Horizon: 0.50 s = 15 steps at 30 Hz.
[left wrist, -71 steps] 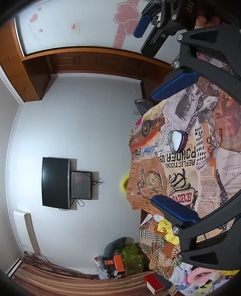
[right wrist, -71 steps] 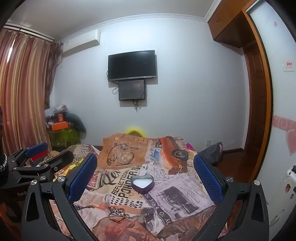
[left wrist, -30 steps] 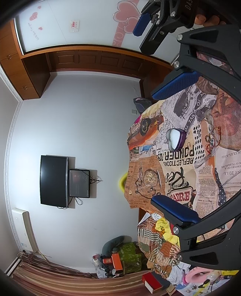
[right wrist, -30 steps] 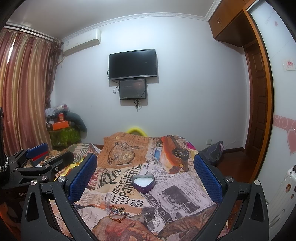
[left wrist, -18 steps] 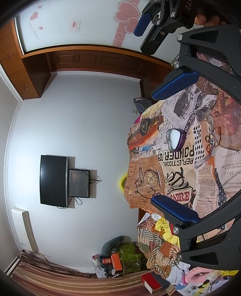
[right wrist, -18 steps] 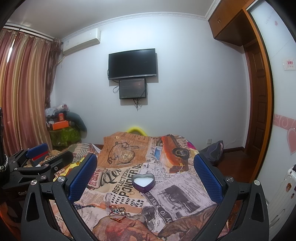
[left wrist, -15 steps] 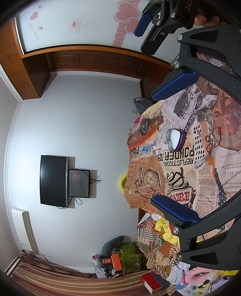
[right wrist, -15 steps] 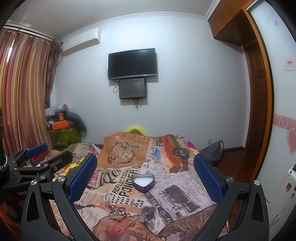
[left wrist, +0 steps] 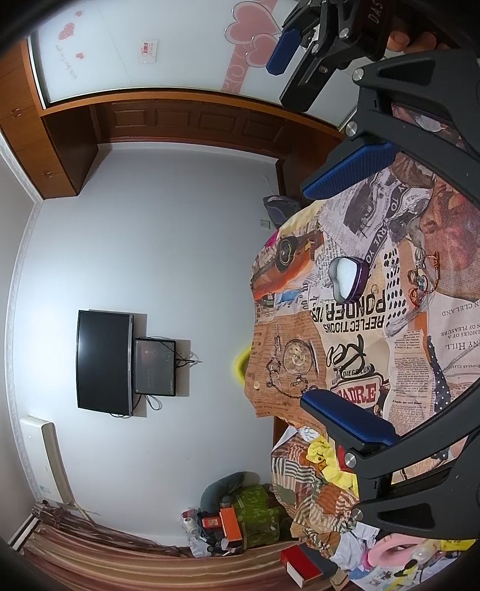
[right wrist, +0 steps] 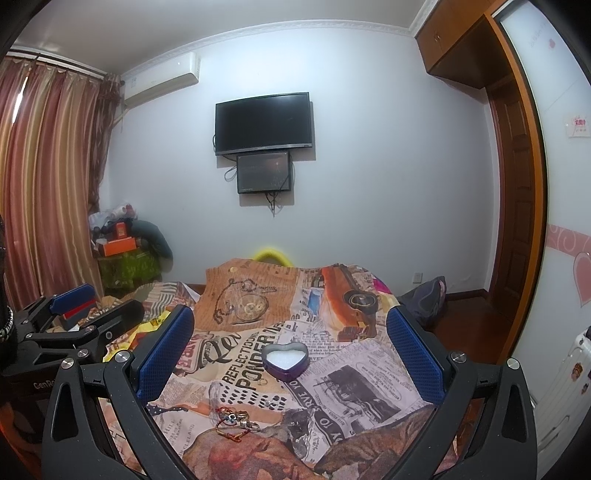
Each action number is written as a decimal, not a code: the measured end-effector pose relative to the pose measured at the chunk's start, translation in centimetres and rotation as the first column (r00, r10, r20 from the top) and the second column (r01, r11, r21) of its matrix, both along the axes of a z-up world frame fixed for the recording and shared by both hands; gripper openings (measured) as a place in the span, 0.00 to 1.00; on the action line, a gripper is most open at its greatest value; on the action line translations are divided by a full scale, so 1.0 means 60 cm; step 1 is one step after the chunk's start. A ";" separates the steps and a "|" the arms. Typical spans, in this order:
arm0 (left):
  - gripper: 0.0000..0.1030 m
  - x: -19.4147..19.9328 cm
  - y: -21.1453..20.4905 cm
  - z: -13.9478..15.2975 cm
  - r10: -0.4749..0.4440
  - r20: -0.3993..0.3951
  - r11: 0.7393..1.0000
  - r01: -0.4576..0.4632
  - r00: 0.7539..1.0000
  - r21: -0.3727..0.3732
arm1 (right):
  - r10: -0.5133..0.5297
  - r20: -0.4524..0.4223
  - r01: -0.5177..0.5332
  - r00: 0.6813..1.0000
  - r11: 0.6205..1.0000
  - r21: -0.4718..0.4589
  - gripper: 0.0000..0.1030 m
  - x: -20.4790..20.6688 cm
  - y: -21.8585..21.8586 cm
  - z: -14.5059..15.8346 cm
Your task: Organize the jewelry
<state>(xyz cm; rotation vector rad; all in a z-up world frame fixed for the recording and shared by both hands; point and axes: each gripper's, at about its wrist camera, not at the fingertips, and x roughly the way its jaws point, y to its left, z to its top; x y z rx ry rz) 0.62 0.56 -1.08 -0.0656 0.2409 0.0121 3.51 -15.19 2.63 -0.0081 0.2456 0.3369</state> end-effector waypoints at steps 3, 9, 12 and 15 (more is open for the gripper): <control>1.00 0.006 0.002 -0.003 0.002 -0.007 1.000 -0.002 1.000 -0.003 | 0.001 -0.010 -0.001 1.000 1.000 0.001 1.00 0.005 0.000 -0.002; 1.00 0.024 0.011 -0.012 0.010 -0.032 1.000 -0.011 0.999 -0.015 | 0.001 -0.040 -0.001 0.999 1.000 -0.003 1.00 0.020 0.001 -0.011; 1.00 0.036 0.017 -0.020 0.018 -0.049 1.000 -0.019 0.999 -0.019 | -0.003 -0.061 0.002 0.998 1.000 -0.005 1.00 0.031 0.001 -0.018; 1.00 0.052 0.026 -0.030 0.033 -0.076 0.999 -0.034 0.997 -0.020 | -0.012 -0.086 0.011 0.996 1.000 -0.014 1.00 0.043 0.001 -0.027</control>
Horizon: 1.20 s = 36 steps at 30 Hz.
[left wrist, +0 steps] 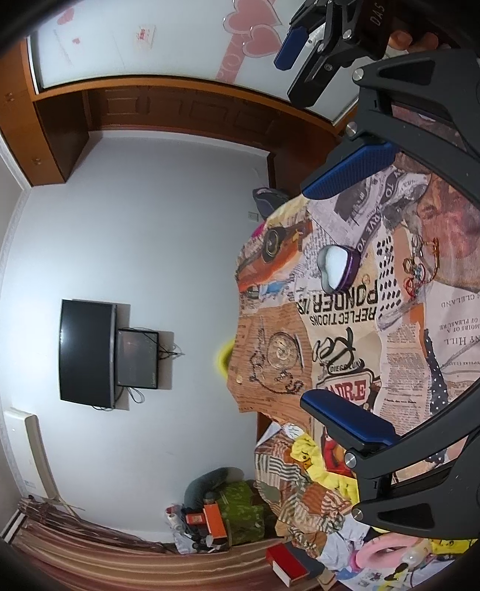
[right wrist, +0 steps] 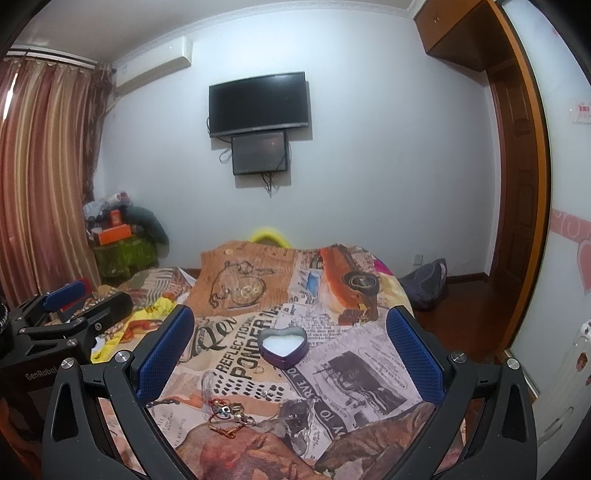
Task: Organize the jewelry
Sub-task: 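Lower both tools toward the rings lying on the bedspread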
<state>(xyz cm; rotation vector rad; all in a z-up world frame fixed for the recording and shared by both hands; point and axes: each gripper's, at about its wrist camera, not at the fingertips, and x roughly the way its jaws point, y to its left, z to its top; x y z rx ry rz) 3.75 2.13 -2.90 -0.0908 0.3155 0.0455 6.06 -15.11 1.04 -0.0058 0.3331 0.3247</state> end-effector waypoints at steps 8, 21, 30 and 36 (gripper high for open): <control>1.00 0.053 0.038 -0.045 0.059 -0.121 0.998 -0.062 0.991 -0.020 | -0.027 -0.117 0.021 0.993 0.998 -0.051 1.00 0.053 0.002 -0.045; 0.81 0.117 0.039 -0.151 0.018 -0.357 0.998 0.002 0.934 0.055 | 0.087 -0.369 -0.115 0.925 0.992 -0.054 0.81 0.116 0.021 -0.146; 0.63 0.146 0.042 -0.202 -0.051 -0.464 0.999 0.045 0.884 -0.025 | 0.202 -0.500 -0.257 0.842 0.965 -0.044 0.56 0.136 0.060 -0.210; 0.57 0.156 0.044 -0.231 -0.091 -0.513 0.995 0.061 0.853 -0.074 | 0.264 -0.570 -0.325 0.778 0.946 -0.005 0.43 0.146 0.079 -0.241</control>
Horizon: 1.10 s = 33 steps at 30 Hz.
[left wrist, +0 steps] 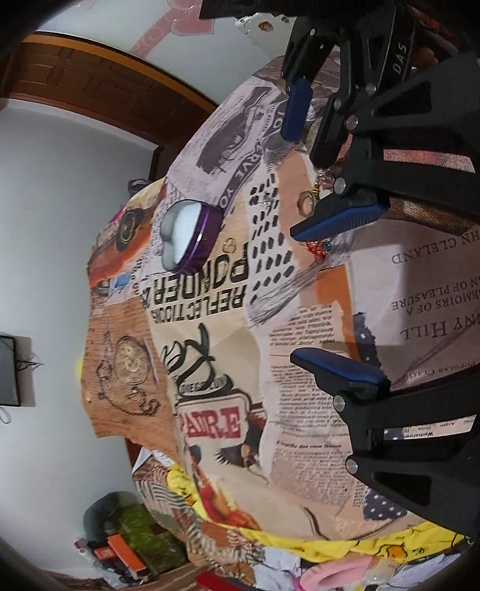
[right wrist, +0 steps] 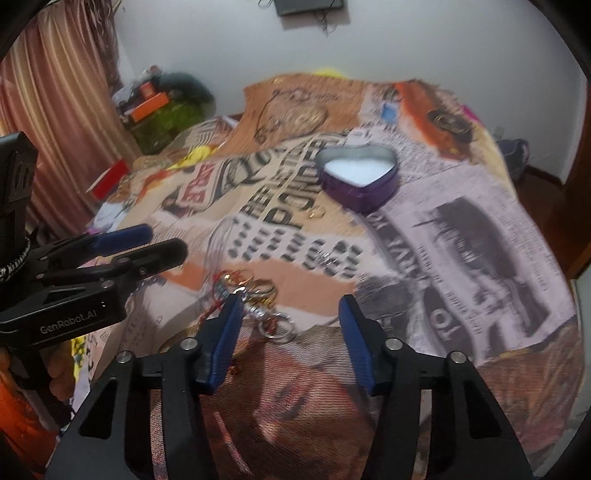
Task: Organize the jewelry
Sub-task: 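Lower both tools toward the rings lying on the bedspread, then grasp a silver ring with the right tool while the left tool grasps a gold ring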
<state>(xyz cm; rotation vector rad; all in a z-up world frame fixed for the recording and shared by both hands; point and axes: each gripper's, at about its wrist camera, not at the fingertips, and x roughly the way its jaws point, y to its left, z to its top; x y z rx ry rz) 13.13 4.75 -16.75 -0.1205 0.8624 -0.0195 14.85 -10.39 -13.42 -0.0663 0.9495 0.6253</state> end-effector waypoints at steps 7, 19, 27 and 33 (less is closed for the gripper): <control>0.44 0.006 -0.003 -0.011 -0.033 -0.019 0.999 0.032 0.999 -0.020 | 0.043 -0.043 -0.043 0.998 0.999 -0.011 0.32 0.008 0.018 -0.023; 0.41 0.022 -0.049 -0.009 -0.124 -0.022 0.992 0.123 0.992 -0.039 | 0.021 -0.031 -0.020 0.999 0.999 0.026 0.24 0.014 -0.004 -0.014; 0.41 0.045 -0.084 -0.014 -0.181 -0.039 0.982 0.178 0.983 -0.068 | -0.045 0.004 0.045 0.999 0.999 0.029 0.24 0.027 -0.041 0.001; 0.41 0.057 -0.104 -0.022 -0.211 -0.048 0.976 0.208 0.976 -0.063 | -0.076 0.010 0.076 0.997 0.997 0.029 0.24 0.037 -0.059 0.000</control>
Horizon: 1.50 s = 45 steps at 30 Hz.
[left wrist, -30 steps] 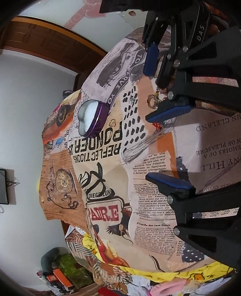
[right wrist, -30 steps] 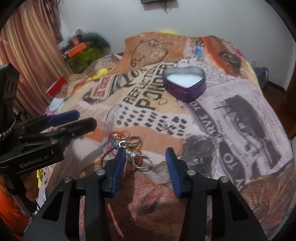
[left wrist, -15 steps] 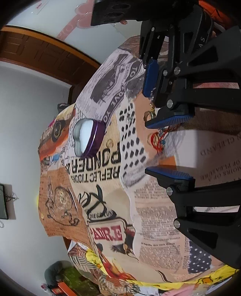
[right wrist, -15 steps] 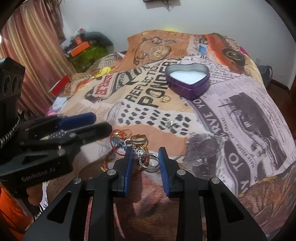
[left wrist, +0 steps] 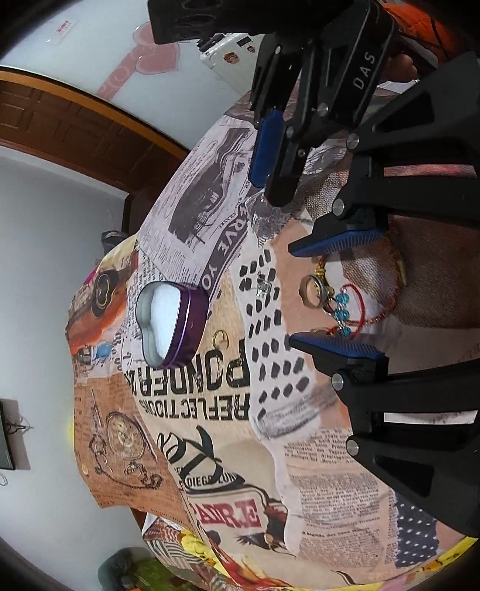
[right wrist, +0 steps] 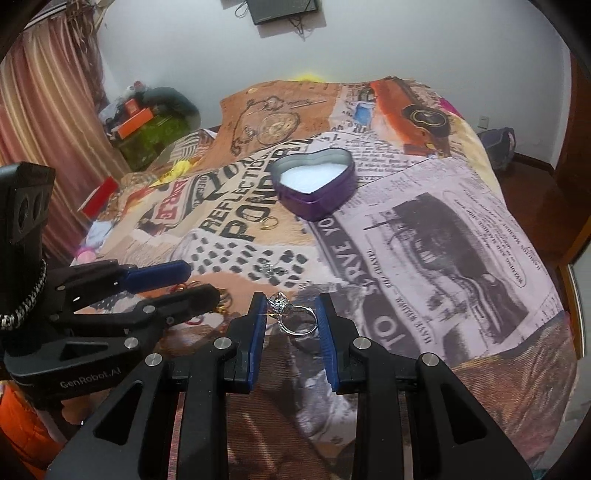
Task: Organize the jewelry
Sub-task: 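Grasp a silver ring with the right tool while the left tool grasps a gold ring, then carry both held rings over the purple heart tin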
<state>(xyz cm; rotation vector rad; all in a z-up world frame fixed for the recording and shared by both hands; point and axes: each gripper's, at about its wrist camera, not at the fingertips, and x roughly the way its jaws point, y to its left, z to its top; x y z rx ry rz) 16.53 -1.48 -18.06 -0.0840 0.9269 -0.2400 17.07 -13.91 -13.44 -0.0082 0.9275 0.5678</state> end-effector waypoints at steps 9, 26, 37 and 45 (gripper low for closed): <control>0.30 0.016 0.003 -0.025 0.004 -0.063 0.999 -0.006 0.998 -0.032 | -0.003 0.011 0.003 1.000 1.000 0.003 0.24 0.001 -0.004 -0.001; 0.20 -0.002 0.023 0.019 0.033 0.020 0.999 -0.032 0.999 -0.043 | -0.032 0.073 0.033 0.997 0.999 -0.012 0.24 -0.005 -0.009 0.035; 0.20 -0.005 0.050 0.091 0.073 0.150 0.997 -0.068 0.986 -0.037 | -0.051 0.183 0.052 0.982 0.999 -0.005 0.24 0.001 -0.002 0.091; 0.20 0.018 0.061 0.124 0.093 0.224 0.996 -0.089 0.970 -0.030 | -0.054 0.244 0.055 0.968 0.998 0.003 0.24 0.019 0.007 0.115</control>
